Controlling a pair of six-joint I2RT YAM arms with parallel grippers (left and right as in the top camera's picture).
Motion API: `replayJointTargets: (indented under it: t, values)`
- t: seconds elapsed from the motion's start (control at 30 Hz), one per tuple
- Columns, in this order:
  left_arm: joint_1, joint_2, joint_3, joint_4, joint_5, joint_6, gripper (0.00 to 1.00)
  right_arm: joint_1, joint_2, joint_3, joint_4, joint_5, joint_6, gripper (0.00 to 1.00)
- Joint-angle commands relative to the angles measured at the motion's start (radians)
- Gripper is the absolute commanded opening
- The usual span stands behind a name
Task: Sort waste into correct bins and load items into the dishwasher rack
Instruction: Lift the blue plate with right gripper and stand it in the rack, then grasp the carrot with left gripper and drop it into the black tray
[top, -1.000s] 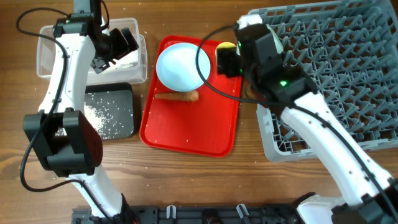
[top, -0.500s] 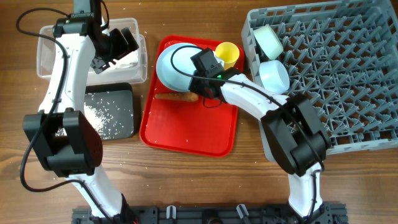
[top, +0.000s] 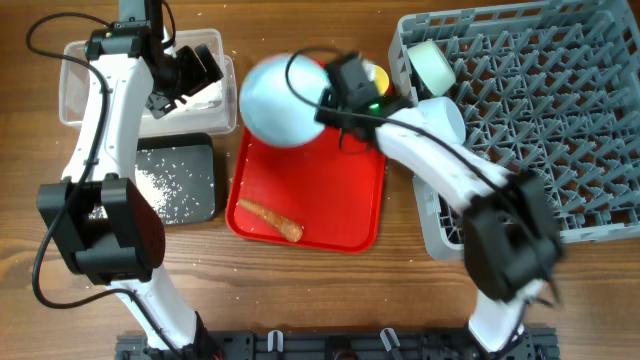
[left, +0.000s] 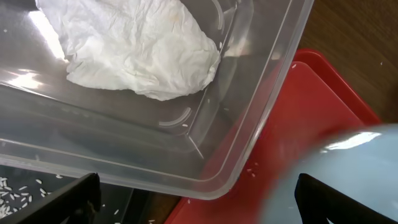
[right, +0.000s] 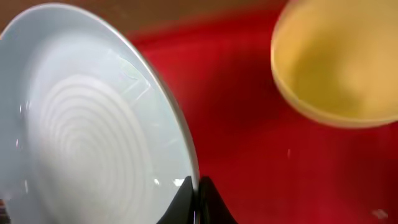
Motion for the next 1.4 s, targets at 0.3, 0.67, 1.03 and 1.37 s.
replayJointTargets:
  t: [0.3, 0.67, 1.03, 1.37]
  values:
    - [0.007, 0.002, 0.006, 0.003, 0.008, 0.005, 1.0, -0.406, -0.423, 0.029, -0.163, 1.205, -0.731, 0.04]
    - [0.007, 0.002, 0.006, 0.003, 0.008, 0.005, 1.0, -0.444, -0.124, 0.026, -0.069, 0.804, -0.946, 0.04]
    - [0.007, 0.002, 0.006, 0.003, 0.008, 0.005, 1.0, -0.368, -0.199, 0.064, -0.054, 0.694, -0.903, 0.91]
    - [0.007, 0.002, 0.006, 0.003, 0.008, 0.005, 1.0, -0.087, -0.034, 0.073, -0.021, 0.024, -0.126, 0.8]
